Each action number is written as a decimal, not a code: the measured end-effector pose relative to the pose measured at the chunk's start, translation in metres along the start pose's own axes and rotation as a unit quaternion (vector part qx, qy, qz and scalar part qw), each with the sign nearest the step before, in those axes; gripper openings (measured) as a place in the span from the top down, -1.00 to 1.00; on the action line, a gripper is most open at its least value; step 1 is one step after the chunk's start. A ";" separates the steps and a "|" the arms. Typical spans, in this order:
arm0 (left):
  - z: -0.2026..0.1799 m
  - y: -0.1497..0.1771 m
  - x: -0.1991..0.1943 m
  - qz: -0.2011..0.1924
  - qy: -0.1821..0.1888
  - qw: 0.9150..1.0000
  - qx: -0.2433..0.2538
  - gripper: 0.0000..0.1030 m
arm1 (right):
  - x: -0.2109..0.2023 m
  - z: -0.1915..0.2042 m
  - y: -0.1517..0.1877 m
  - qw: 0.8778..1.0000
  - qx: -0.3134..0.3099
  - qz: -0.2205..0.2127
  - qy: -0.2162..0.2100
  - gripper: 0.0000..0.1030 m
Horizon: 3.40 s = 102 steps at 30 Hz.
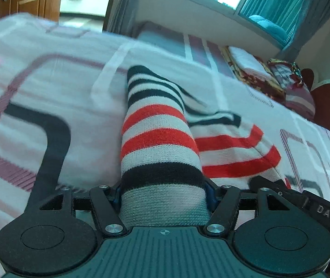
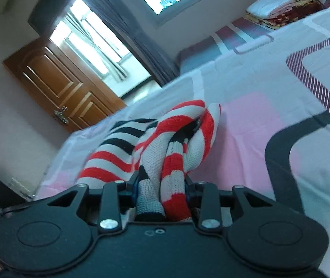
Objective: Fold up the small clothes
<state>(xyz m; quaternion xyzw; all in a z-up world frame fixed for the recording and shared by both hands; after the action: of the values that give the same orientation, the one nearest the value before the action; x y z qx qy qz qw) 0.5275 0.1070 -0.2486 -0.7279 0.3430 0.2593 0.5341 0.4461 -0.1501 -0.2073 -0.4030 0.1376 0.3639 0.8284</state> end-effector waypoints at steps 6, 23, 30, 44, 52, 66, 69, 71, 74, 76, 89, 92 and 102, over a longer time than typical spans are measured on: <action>0.008 0.009 -0.010 -0.019 -0.012 1.000 0.011 -0.66 | 0.007 -0.013 0.014 0.996 -0.050 0.011 0.067 0.13; 0.011 0.049 -0.037 -0.014 -0.073 0.995 0.061 -0.97 | -0.042 0.026 0.066 0.968 -0.193 0.018 0.158 0.31; 0.003 0.053 -0.048 -0.007 -0.087 0.993 0.082 -0.97 | -0.055 0.041 0.069 0.972 -0.177 -0.008 0.154 0.31; 0.000 0.064 -0.064 0.006 -0.088 0.993 0.084 -0.97 | -0.062 0.037 0.082 0.974 -0.156 0.007 0.164 0.24; 0.000 0.072 -0.061 0.024 -0.102 0.991 0.087 -1.00 | -0.060 0.035 0.086 0.972 -0.147 0.008 0.183 -0.20; -0.018 0.077 -0.084 0.042 -0.127 0.984 0.120 -1.00 | -0.102 0.038 0.081 0.977 -0.107 -0.002 0.183 -0.47; -0.017 0.078 -0.091 0.036 -0.127 0.986 0.100 -1.00 | -0.109 0.043 0.084 0.978 -0.115 0.005 0.175 -0.49; -0.017 0.079 -0.094 0.048 -0.112 0.988 0.090 -1.00 | -0.112 0.047 0.087 0.977 -0.125 0.008 0.173 -0.52; -0.018 0.078 -0.109 0.026 -0.118 0.989 0.085 -1.00 | -0.118 0.052 0.091 0.975 -0.140 0.014 0.170 -0.55; -0.019 0.078 -0.122 0.008 -0.121 0.989 0.086 -1.00 | -0.121 0.054 0.092 0.976 -0.140 0.017 0.165 -0.56; -0.042 0.100 -0.246 -0.076 -0.153 0.981 0.098 -1.00 | -0.185 0.091 0.109 0.978 -0.188 0.044 0.085 -0.92; -0.055 0.120 -0.276 -0.087 -0.160 0.977 0.107 -1.00 | -0.211 0.096 0.118 0.976 -0.201 0.045 0.074 -0.98; -0.087 0.197 -0.364 -0.092 -0.154 0.979 0.101 -1.00 | -0.310 0.103 0.150 0.962 -0.243 -0.015 0.122 -0.99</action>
<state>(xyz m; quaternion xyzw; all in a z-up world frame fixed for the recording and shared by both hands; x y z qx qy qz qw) 0.1458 0.0661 -0.0702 -0.6502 0.2124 0.2819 0.6728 0.1160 -0.1615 -0.0650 -0.6357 0.1387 0.3219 0.6878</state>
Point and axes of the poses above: each gripper's, at about its wrist camera, not at the fingertips, and x roughly the way its jaws point, z to its left, y to its underside, the point moved 6 cm from there along x, roughly the way its jaws point, and after that the axes turned 2 degrees about x, right-handed, at the moved point
